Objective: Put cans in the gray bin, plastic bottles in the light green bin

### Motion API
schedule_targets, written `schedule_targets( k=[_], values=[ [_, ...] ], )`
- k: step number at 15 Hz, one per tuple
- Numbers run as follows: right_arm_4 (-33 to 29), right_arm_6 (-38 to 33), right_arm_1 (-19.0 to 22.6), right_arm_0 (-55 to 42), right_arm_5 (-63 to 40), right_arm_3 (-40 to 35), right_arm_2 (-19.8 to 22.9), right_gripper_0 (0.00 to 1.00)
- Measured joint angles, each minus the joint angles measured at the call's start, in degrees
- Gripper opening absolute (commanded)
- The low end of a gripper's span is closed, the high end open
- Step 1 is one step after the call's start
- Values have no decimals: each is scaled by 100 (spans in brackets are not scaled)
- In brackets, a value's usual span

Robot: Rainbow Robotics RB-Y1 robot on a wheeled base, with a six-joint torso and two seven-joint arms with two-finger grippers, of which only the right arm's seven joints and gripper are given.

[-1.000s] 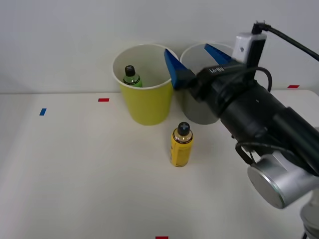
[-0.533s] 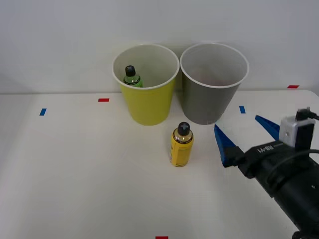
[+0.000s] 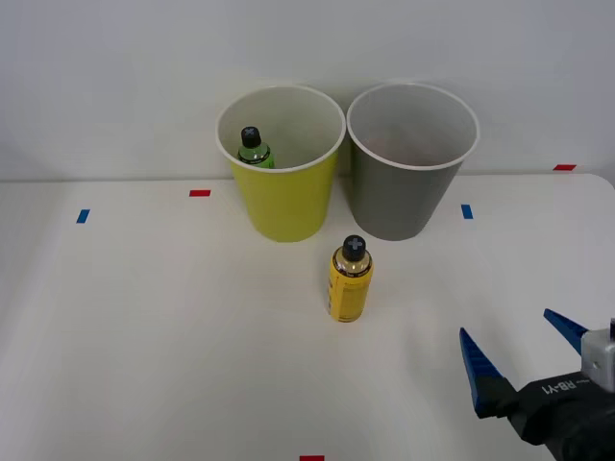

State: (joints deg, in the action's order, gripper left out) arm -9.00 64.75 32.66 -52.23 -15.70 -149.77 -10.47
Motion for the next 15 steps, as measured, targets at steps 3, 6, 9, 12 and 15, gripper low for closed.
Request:
schedule_targets(
  k=[3,6,9,12,15],
  values=[
    [-86,-19,-181,-131,1133,741,141,100],
    [-93,-45,-370,-171,1601,1326,302,100],
    [-97,-58,-599,-252,1687,1392,333,100],
    [-38,-164,-760,-367,1922,1395,264,100],
    [13,-550,-886,-467,2256,1396,153,100]
  ],
)
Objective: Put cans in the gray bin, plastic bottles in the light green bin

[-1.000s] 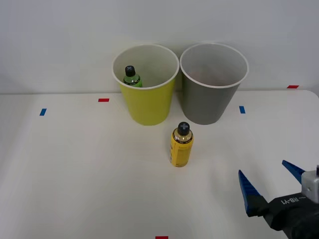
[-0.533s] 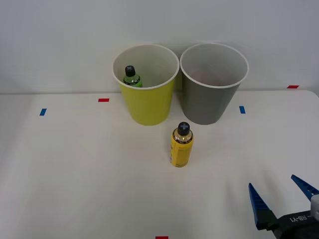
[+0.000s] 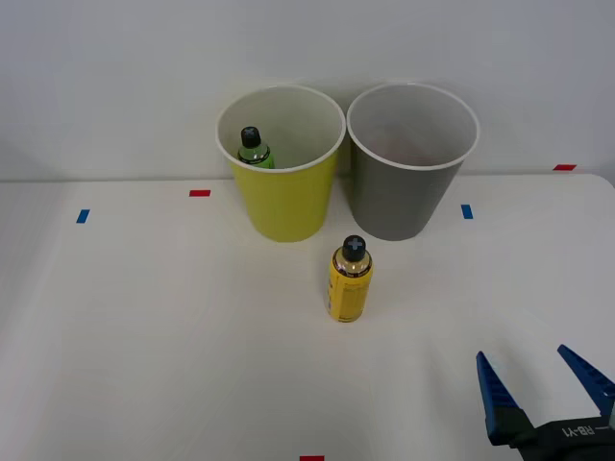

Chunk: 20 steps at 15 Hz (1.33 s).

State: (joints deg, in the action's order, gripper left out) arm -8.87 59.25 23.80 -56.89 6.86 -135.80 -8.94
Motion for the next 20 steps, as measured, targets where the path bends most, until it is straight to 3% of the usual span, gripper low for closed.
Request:
schedule_targets(
  k=[6,9,11,14,20],
  values=[
    [-171,-1113,-100,-301,1090,95,-66,100],
    [-359,-1776,-164,-11,2493,1195,82,100],
    [-870,-2736,-284,188,3342,1792,319,100],
    [-1766,-3879,-623,283,3901,1987,651,100],
    [-2245,-4096,-956,277,4449,2016,925,100]
  ],
)
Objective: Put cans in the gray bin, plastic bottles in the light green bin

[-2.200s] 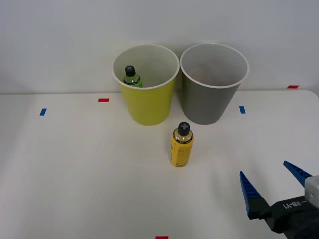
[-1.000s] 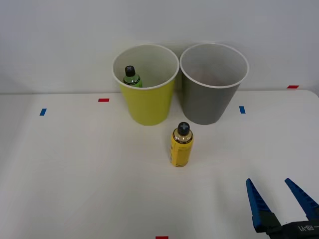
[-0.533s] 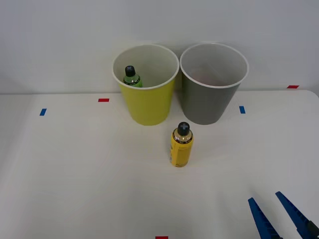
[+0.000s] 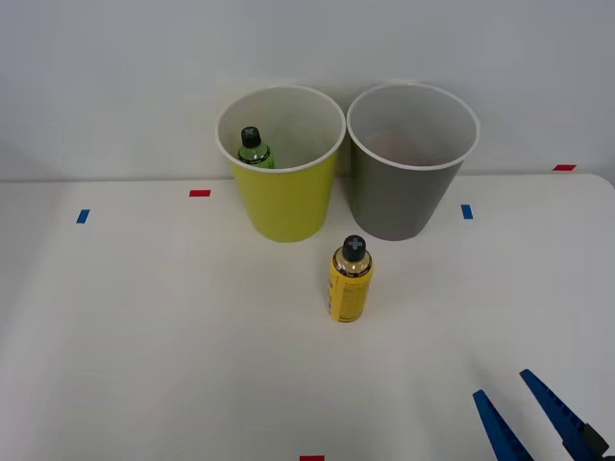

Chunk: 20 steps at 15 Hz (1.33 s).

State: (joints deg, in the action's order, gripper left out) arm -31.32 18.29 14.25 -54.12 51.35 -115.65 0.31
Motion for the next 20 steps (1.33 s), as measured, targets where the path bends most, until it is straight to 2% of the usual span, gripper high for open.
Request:
schedule_targets(
  k=[2,6,20],
  values=[
    [-205,92,-17,106,126,-1,168,100],
    [-161,724,-73,150,129,-1,192,100],
    [-148,835,-222,43,114,0,262,100]
  ],
)
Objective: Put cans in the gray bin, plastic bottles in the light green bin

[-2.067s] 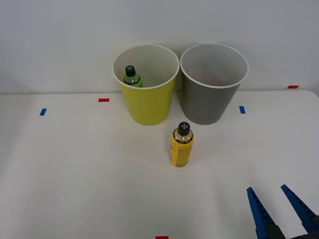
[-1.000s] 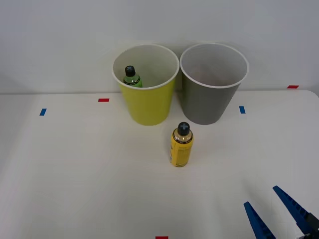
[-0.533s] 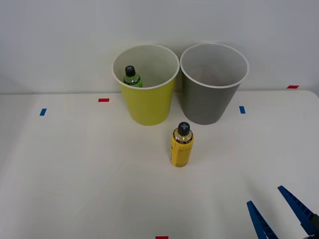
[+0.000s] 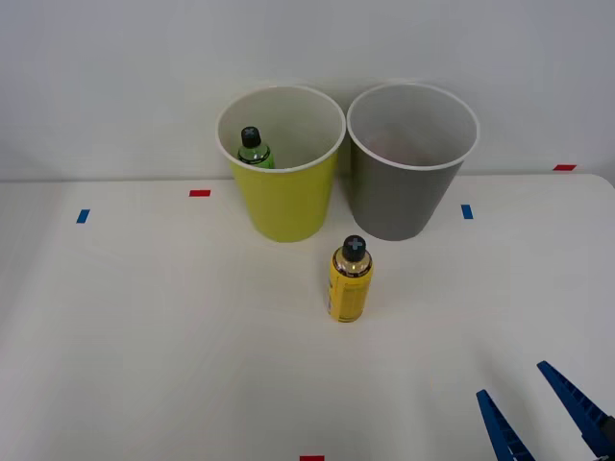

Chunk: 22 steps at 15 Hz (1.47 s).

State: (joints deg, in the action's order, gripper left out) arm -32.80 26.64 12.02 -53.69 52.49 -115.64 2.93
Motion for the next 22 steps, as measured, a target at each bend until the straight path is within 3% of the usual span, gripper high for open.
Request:
schedule_targets(
  k=[22],
  values=[
    [2,87,1,7,-2,-1,32,100]
  ],
)
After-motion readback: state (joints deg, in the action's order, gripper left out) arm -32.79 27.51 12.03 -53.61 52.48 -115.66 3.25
